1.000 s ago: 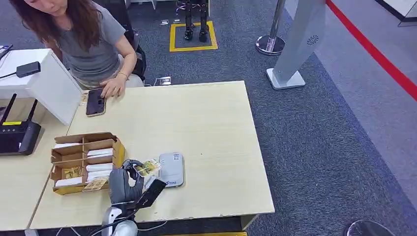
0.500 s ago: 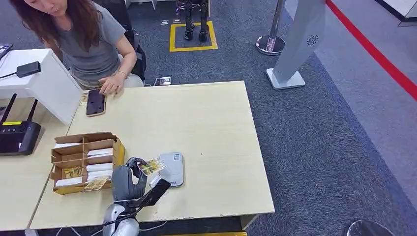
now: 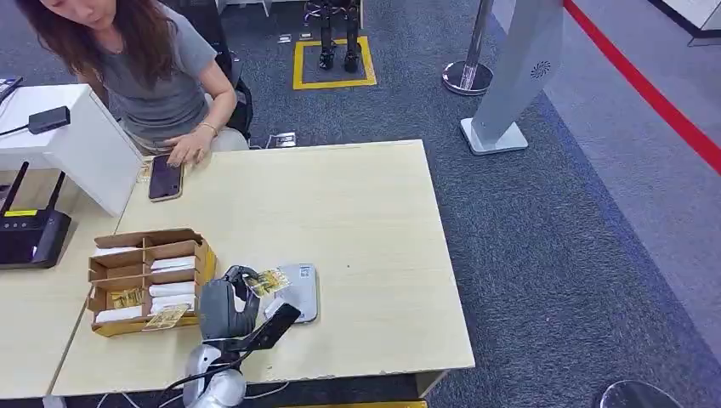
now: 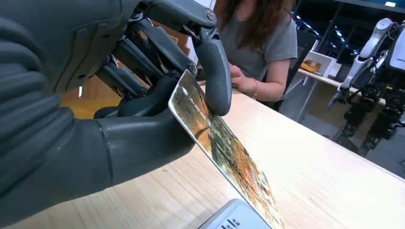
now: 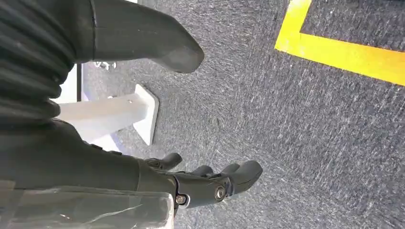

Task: Pass the card to the sensor for recognition and then transmit it.

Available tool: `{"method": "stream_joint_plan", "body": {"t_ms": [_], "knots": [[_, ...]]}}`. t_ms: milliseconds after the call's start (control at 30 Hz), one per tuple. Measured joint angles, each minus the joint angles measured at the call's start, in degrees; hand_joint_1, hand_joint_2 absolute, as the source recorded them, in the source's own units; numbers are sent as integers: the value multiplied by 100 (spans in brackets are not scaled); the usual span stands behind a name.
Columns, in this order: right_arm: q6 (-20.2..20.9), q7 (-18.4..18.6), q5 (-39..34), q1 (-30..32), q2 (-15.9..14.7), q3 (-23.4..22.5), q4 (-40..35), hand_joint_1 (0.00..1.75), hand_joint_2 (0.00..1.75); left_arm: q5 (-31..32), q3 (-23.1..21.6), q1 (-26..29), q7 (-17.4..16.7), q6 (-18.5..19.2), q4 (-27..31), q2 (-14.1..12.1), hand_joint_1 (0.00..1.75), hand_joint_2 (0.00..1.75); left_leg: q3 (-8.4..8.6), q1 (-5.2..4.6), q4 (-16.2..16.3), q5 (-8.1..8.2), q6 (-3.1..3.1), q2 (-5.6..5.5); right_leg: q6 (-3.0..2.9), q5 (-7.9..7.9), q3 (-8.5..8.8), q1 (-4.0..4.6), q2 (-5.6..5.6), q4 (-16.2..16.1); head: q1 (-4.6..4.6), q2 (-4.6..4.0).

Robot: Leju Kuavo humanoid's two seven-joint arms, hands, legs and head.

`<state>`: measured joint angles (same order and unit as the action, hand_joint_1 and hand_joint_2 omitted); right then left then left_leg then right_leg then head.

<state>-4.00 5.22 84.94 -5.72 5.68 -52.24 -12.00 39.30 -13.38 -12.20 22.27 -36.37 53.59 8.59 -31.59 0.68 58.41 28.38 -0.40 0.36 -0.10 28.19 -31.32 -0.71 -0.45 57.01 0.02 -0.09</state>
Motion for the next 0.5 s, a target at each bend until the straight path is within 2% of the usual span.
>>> {"method": "stream_joint_plan", "body": {"t_ms": [500], "knots": [[28,-7,0,-28,4,66,2,0,175,-247,-109,-97,-37,57,-269,33,175,175,0,0,1,0,0,1,0,0,-1,0,1,0,0,0]]}}
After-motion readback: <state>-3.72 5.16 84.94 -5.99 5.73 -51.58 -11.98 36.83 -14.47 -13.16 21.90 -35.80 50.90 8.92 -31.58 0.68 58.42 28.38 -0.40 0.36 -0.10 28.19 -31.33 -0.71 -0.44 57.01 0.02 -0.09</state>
